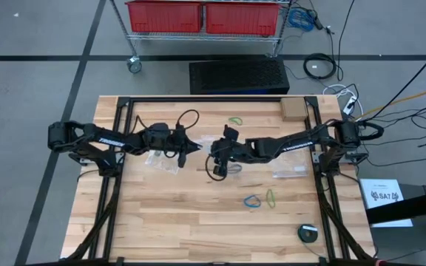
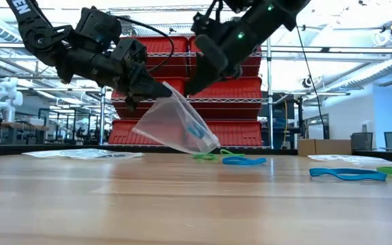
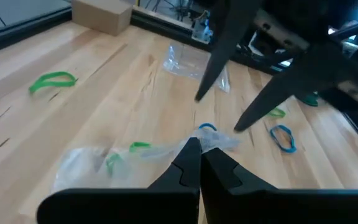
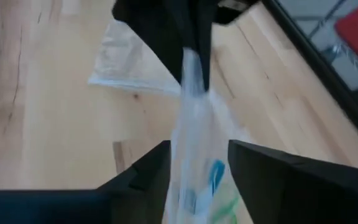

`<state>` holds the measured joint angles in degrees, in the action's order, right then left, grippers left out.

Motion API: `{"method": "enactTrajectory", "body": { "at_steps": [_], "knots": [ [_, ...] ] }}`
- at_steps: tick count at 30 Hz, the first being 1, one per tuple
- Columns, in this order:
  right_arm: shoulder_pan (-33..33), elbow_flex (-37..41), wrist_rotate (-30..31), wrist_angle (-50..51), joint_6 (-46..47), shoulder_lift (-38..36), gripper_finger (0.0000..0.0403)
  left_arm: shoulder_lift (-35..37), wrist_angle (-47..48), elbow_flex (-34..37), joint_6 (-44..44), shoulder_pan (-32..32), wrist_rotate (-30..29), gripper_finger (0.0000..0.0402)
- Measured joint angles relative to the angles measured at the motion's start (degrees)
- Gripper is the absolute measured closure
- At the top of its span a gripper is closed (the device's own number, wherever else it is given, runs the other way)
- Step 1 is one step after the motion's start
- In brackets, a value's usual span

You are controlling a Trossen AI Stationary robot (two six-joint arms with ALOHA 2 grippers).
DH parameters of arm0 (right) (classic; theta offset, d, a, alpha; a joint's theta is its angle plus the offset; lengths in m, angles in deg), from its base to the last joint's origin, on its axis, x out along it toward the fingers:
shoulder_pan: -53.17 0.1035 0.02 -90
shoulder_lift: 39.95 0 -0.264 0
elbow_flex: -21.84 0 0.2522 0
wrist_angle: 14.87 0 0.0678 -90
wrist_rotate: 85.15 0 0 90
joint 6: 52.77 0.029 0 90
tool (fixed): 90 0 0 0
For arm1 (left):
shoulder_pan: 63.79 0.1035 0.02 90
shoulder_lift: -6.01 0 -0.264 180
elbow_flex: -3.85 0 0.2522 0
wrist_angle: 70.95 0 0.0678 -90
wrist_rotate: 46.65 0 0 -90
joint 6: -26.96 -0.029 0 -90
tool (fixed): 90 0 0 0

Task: Sort rubber bands
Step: Put the blue rubber band into the bottom left transparent zip bag

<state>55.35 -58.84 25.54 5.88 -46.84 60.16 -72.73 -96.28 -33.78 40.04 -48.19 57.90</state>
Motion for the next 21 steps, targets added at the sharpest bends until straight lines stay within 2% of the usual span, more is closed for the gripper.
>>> {"method": "enactTrajectory", "body": {
  "at_steps": [3, 15, 18, 21],
  "knots": [
    [0.0, 0.0, 0.0, -2.7, -2.2, 1.2, 0.0272, 0.0, 0.0, -0.8, 0.1, 0.0, 0.0, 0.0400],
    [-0.7, 0.0, 3.5, -1.1, -3.7, 1.2, 0.0392, 0.0, 0.5, -1.6, 0.1, 0.0, 0.2, 0.0400],
    [-0.7, 0.0, 3.6, -0.3, -3.8, 0.2, 0.0398, 0.0, 0.5, -1.6, 0.1, 0.0, 0.3, 0.0400],
    [-0.7, 0.0, 3.6, 1.4, -3.5, -2.1, 0.0383, 0.1, 0.5, -1.6, 0.2, 0.0, 0.5, 0.0400]
  ]
}}
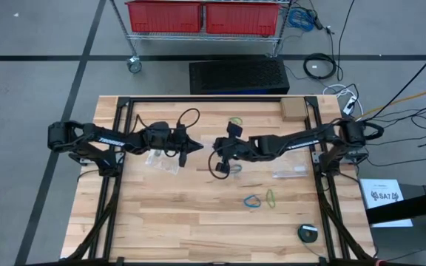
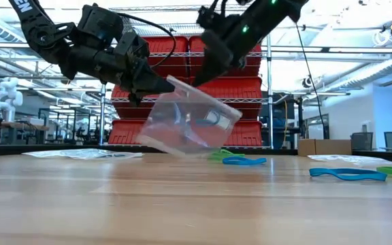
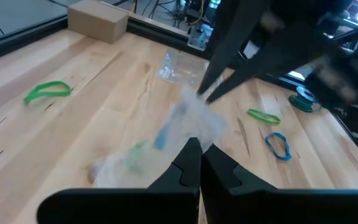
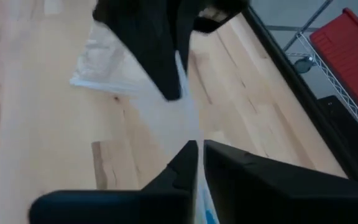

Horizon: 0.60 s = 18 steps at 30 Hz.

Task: Sort rubber bands
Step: Put the blue rubber band into the bottom left transparent zip bag

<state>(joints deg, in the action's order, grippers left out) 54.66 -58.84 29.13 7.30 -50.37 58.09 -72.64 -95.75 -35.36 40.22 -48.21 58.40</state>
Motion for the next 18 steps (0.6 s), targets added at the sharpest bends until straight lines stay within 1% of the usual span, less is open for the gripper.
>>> {"method": "enactTrajectory", "body": {
  "at_steps": [6, 10, 12, 15, 18],
  "knots": [
    [1.4, 0.0, -0.4, 4.7, 3.4, -3.7, 0.0346, 0.0, 0.1, 0.0, 0.6, 0.0, 0.1, 0.0400],
    [2.6, 0.0, -0.9, 6.1, 4.7, -3.8, 0.0319, 0.0, 0.1, 0.0, 1.0, 0.0, 0.1, 0.0400],
    [3.2, 0.0, -2.0, 5.6, 5.1, -3.0, 0.0315, 0.0, 0.0, 0.0, 1.3, 0.0, 0.1, 0.0400],
    [4.2, 0.0, -1.7, 5.3, 5.5, -1.2, 0.0329, 0.0, 0.0, 0.0, 1.4, 0.0, -0.1, 0.0400],
    [4.4, 0.0, -0.2, 3.1, 5.0, 0.7, 0.0369, 0.0, 0.0, 0.0, 1.4, 0.0, -0.1, 0.0400]
  ]
}}
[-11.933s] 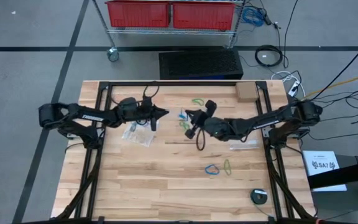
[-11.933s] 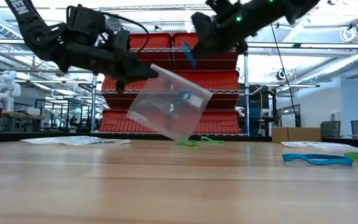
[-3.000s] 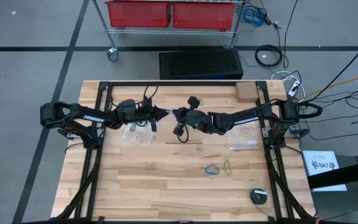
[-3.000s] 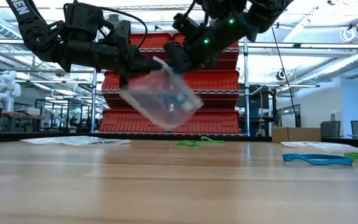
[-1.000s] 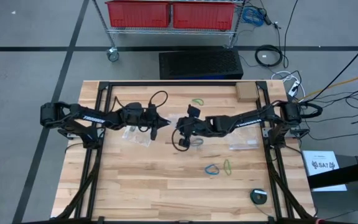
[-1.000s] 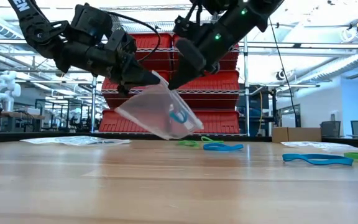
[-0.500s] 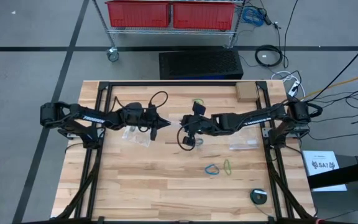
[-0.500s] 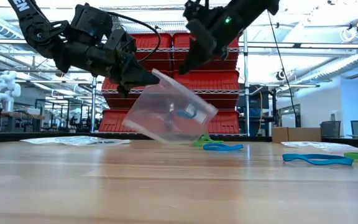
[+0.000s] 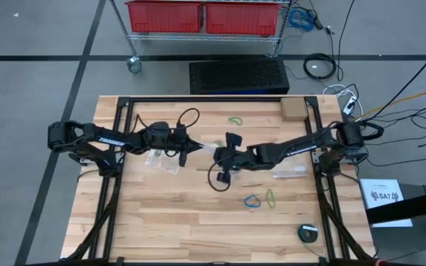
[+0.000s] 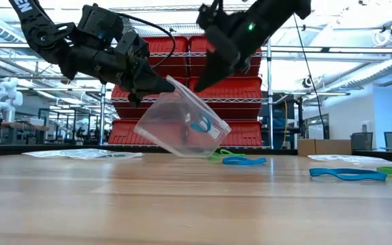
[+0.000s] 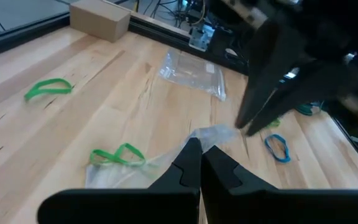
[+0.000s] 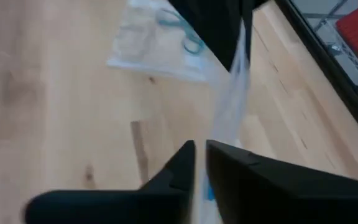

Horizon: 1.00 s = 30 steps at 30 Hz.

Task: Sort rubber bands
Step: Put the blue rubber band into the bottom left transparent zip bag

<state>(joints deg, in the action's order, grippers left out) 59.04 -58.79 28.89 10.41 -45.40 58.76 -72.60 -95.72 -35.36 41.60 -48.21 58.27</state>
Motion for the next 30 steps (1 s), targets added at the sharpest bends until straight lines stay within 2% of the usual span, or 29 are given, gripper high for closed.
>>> {"method": "enactTrajectory", "body": {
  "at_steps": [3, 11, 20, 22, 25, 30],
  "knots": [
    [-0.4, 0.0, 1.9, -0.9, -0.9, 1.7, 0.0397, 0.0, 0.0, 0.0, 0.0, 0.0, 0.0, 0.0400],
    [-2.2, 0.0, 3.5, -2.5, -1.6, 2.3, 0.0401, 0.0, 0.0, 0.0, 0.0, -0.2, -0.2, 0.0400],
    [-4.4, 0.0, -3.4, -7.7, -2.5, 5.6, 0.0402, 0.0, -0.4, 0.0, 0.0, -0.4, 1.5, 0.0400],
    [-4.7, 0.0, -2.1, -6.4, -2.5, 6.8, 0.0403, 0.0, -0.7, 0.0, 0.0, -0.8, 1.6, 0.0400],
    [-4.8, 0.0, 3.9, -4.8, -2.6, 6.4, 0.0403, 0.0, -0.8, 0.0, -0.1, -1.6, 1.9, 0.0400],
    [-5.1, 0.0, 3.2, -7.9, -4.2, 3.9, 0.0403, 0.0, -1.1, 0.0, -0.1, -2.1, 2.9, 0.0400]
  ]
}}
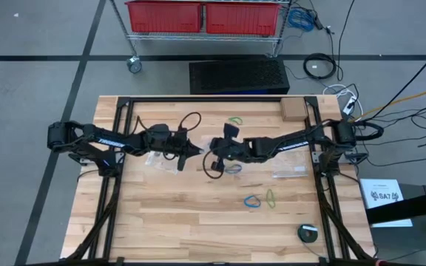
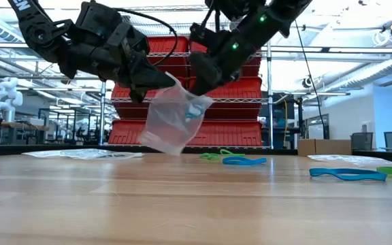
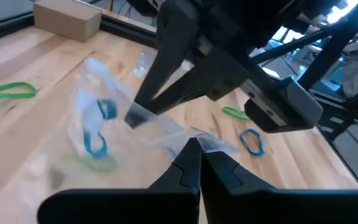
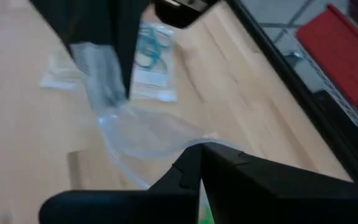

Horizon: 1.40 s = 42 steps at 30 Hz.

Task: Sort rubber bands
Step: Put the blue rubber band into the bottom left transparent zip bag

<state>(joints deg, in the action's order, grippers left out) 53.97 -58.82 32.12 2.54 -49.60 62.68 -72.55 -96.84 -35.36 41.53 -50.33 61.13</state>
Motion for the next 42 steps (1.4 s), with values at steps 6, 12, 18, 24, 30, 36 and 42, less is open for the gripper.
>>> {"method": "enactTrajectory", "body": {
  "at_steps": [6, 12, 18, 24, 30, 36, 42],
  "knots": [
    [0.5, 0.1, -3.5, -1.9, -4.7, 0.8, 0.0403, 0.0, 0.2, 0.0, 0.1, 0.0, 1.9, 0.0400],
    [1.6, 3.8, -7.3, -2.7, -5.6, 0.4, 0.0403, 0.0, 1.0, 0.0, 0.2, 0.0, -0.2, 0.0400],
    [1.7, 8.3, -8.6, -13.6, -5.6, 0.4, 0.0403, 0.0, 1.2, -0.1, 1.6, 0.0, -1.9, 0.0400],
    [1.7, 8.3, -8.4, -19.4, -1.5, 0.4, 0.0403, 0.0, 1.2, -0.2, 2.8, -0.1, -2.0, 0.0400],
    [-0.1, 8.3, -7.7, -19.7, 3.2, 0.4, 0.0367, 0.0, 1.2, -0.2, 3.0, -0.1, 0.0, 0.0400],
    [-0.9, 8.3, -8.2, -19.4, 2.6, 0.4, 0.0281, 0.0, 1.1, -1.6, 2.4, -0.1, 5.7, 0.0400],
    [-0.9, 8.3, -16.5, -21.3, -0.8, 0.4, 0.0247, 0.0, 1.4, -3.6, 1.5, -0.4, 9.4, 0.0400]
  ]
}}
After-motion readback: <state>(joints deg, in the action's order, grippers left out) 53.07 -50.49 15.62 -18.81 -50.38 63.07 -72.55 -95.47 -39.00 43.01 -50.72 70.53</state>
